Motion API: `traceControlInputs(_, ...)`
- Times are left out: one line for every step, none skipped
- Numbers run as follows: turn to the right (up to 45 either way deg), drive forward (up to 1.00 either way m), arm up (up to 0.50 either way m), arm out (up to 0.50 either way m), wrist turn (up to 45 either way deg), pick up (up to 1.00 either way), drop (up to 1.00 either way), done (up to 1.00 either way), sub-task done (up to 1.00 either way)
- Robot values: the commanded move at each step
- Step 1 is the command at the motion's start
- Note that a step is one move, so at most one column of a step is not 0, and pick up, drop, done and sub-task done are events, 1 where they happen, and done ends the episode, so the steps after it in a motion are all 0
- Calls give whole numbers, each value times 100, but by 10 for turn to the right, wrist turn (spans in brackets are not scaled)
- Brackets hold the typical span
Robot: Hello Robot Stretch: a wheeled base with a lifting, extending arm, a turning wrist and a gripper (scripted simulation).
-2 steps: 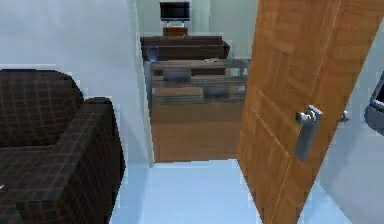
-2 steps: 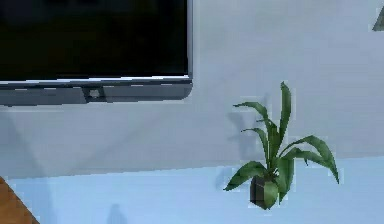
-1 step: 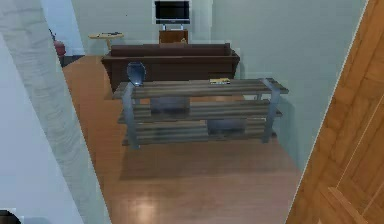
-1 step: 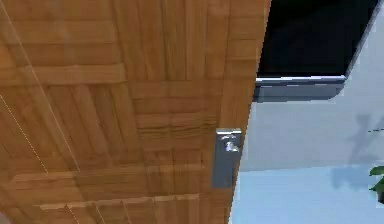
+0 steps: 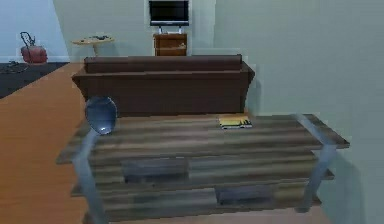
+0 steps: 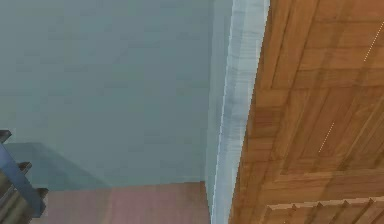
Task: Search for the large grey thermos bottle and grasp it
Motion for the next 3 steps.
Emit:
traceControlInputs(-30, 0, 0, 0, 0, 0, 0, 0, 0)
traceControlInputs(0, 30, 0, 0, 0, 0, 0, 0, 0)
traceControlInputs(-450, 0, 0, 0, 0, 0, 0, 0, 0)
